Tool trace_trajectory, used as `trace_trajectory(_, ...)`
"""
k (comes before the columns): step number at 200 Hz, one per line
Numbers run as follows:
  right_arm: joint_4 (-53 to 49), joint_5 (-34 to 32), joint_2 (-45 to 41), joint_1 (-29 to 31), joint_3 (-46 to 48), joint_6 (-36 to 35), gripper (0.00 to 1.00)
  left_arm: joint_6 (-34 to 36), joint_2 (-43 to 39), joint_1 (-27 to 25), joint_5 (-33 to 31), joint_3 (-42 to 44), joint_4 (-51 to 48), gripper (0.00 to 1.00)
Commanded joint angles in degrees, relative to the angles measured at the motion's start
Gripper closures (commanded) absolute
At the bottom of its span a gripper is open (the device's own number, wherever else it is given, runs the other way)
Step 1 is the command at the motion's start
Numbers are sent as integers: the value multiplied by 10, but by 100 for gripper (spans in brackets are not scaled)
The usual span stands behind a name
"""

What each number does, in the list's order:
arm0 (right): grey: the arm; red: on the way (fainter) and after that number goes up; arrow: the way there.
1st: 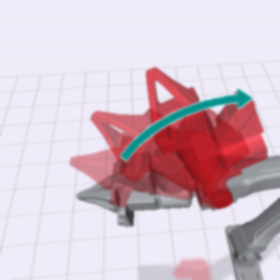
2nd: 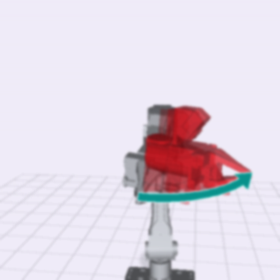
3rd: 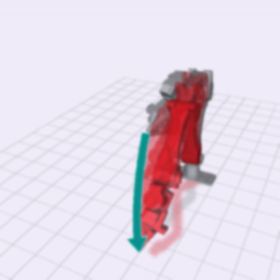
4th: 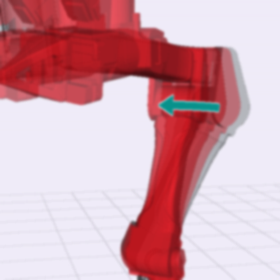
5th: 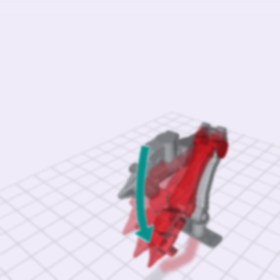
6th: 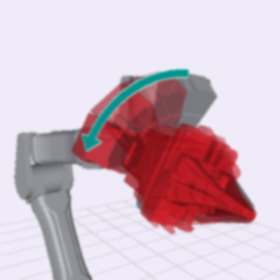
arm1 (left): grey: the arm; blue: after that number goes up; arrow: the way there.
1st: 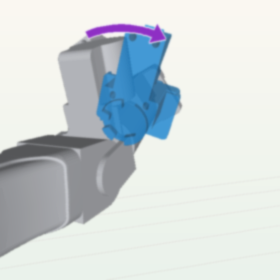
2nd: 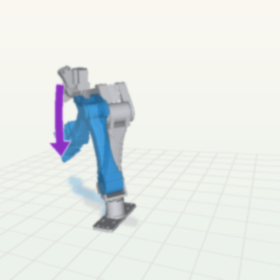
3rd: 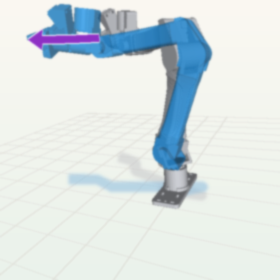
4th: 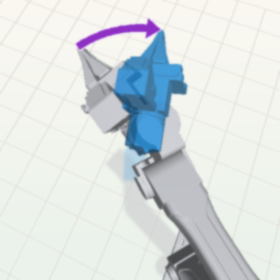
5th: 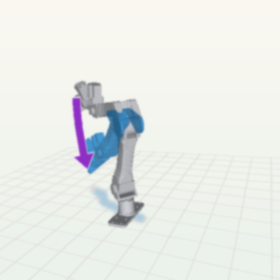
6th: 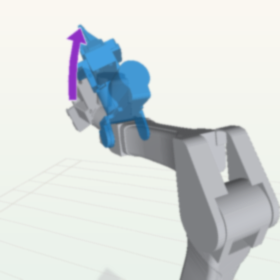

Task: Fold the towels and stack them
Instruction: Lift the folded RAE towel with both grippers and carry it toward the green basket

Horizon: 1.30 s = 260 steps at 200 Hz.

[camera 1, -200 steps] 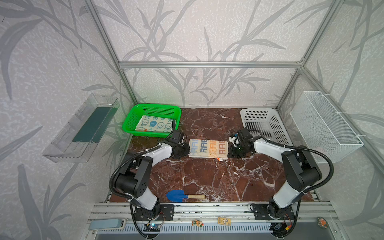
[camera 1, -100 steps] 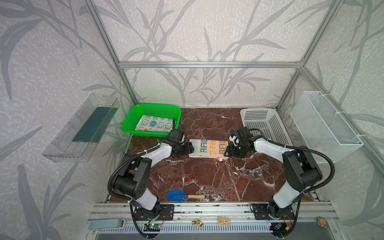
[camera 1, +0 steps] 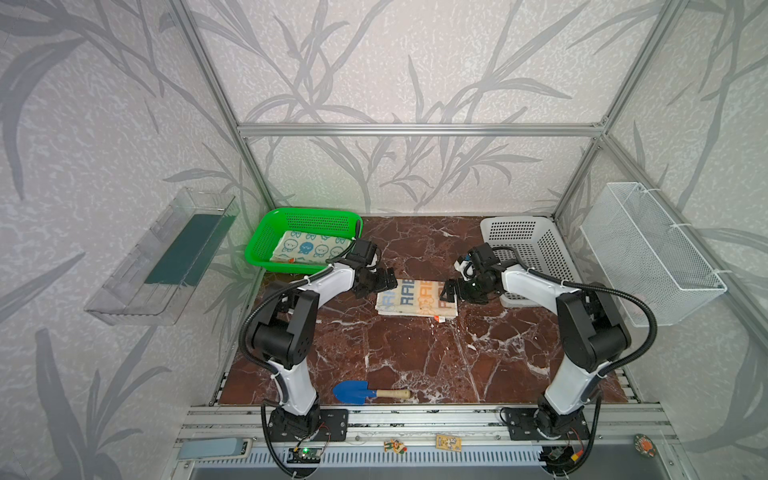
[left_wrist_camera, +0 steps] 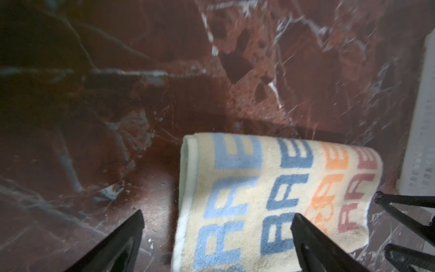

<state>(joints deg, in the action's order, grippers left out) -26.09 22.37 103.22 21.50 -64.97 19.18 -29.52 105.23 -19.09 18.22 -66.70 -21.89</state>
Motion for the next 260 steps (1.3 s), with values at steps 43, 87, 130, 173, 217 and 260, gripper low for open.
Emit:
trace_trajectory(43, 31, 22, 24, 8, 5, 32, 1, 53, 66, -21, 21, -68, -111, 9)
trace_trajectory(87, 54, 16, 50, 38, 2, 75, 1, 86, 97, -55, 6, -94, -146, 33)
trace_trajectory(130, 59, 22, 60, 43, -7, 86, 1, 97, 104, -62, -30, -104, -168, 78)
trace_trajectory(173, 55, 25, 54, 43, -12, 84, 1, 108, 95, -62, -54, -125, -194, 100)
trace_trajectory(217, 38, 25, 45, 43, -25, 70, 1, 134, 93, -62, -90, -178, -257, 100)
trace_trajectory(260, 25, 42, 29, 43, -62, 43, 1, 179, 91, -60, -179, -277, -360, 100)
